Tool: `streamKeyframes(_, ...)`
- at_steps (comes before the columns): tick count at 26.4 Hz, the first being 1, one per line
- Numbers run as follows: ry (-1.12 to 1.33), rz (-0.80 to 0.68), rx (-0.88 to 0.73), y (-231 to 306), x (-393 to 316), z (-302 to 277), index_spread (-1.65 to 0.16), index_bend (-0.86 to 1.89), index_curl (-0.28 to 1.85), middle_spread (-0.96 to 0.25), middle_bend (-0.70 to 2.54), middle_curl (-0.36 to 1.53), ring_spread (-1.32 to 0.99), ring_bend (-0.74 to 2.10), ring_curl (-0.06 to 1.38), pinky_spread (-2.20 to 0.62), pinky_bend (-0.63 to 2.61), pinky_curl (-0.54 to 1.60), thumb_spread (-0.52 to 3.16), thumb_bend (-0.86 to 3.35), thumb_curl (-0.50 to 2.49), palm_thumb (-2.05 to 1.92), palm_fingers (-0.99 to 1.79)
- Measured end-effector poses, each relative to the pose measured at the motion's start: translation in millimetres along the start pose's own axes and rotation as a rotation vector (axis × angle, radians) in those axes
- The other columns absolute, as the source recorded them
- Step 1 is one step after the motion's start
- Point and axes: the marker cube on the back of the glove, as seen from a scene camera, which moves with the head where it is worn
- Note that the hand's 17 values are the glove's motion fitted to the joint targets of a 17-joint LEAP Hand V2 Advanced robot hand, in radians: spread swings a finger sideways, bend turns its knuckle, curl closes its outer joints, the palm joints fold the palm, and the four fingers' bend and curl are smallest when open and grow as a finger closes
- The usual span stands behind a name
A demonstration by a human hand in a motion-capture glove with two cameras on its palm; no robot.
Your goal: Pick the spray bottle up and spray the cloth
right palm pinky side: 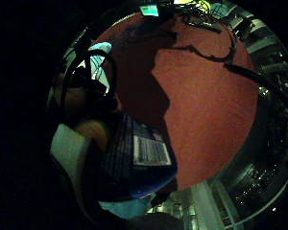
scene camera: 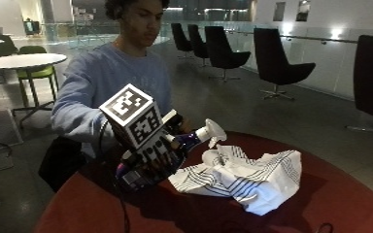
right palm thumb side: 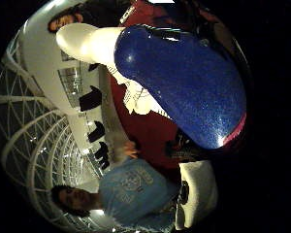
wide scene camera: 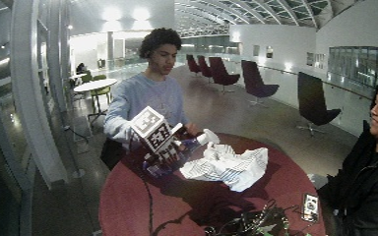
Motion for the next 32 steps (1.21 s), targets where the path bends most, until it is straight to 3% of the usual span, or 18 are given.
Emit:
streamKeyframes(14,-0.068,-0.035,0.029,5,-11,3,-0.31,0.06,0.15,-0.04,0.27,0.42,-0.01,0.58,0.38,0.14,0.39,0.37,0.77,-0.03,0.64,0.95,1.0)
streamKeyframes(25,-0.588,-0.442,0.28,22,-114,35,-0.31,0.06,0.15,-0.04,0.27,0.42,-0.01,0.58,0.38,0.13,0.4,0.38,0.77,-0.03,0.65,0.94,1.01)
streamKeyframes(32,-0.712,-0.659,0.263,28,-215,112,-0.31,0.06,0.15,-0.05,0.28,0.43,-0.01,0.58,0.38,0.13,0.39,0.38,0.78,-0.03,0.65,0.92,0.98)
